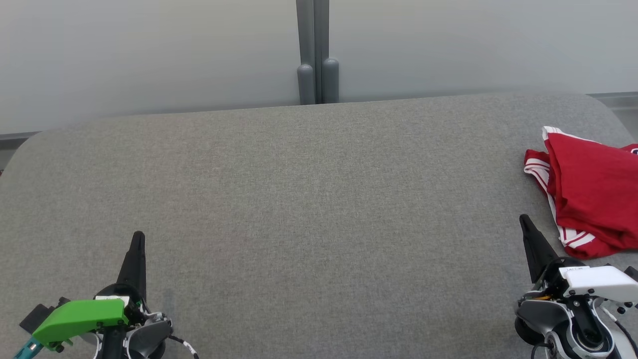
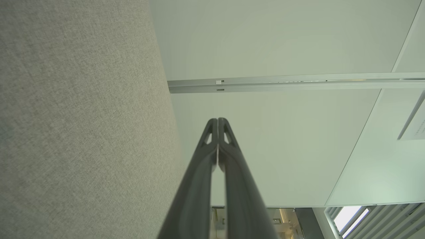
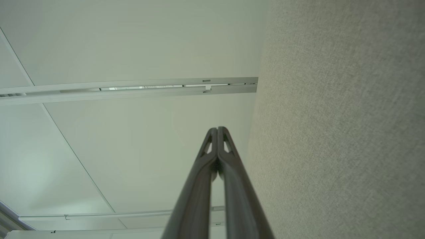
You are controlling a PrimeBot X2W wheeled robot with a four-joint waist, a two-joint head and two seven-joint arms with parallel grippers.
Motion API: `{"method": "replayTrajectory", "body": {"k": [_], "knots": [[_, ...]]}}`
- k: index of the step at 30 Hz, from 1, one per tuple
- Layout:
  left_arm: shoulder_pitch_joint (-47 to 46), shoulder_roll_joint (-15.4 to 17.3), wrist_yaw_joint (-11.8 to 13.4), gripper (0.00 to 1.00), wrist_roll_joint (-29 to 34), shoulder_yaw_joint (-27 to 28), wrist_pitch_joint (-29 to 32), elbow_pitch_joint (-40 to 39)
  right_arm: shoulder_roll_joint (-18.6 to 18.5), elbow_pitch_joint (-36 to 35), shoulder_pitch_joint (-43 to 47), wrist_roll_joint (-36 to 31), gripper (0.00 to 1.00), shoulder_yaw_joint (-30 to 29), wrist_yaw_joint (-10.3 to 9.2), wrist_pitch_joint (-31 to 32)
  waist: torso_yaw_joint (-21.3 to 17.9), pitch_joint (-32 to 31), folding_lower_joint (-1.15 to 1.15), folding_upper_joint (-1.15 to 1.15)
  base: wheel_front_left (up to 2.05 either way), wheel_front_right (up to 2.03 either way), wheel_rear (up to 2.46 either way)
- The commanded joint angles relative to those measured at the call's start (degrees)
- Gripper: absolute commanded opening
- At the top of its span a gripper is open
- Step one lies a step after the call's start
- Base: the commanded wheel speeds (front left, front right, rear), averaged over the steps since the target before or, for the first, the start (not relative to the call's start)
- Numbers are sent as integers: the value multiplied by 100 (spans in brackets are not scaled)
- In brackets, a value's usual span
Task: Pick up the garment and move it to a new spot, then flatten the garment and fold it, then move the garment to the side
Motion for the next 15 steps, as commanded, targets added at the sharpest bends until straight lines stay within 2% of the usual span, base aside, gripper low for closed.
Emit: {"method": "replayTrajectory", "body": {"k": [1, 15], "knots": [[-66, 38, -38, 0, -10, 12, 2, -12, -4, -31, 50, 27, 0, -8, 2, 11, 0, 0, 0, 0, 0, 0, 0], [-66, 38, -38, 0, -10, 12, 2, -11, -4, -31, 50, 28, 0, -8, 2, 11, 0, 0, 0, 0, 0, 0, 0]]}}
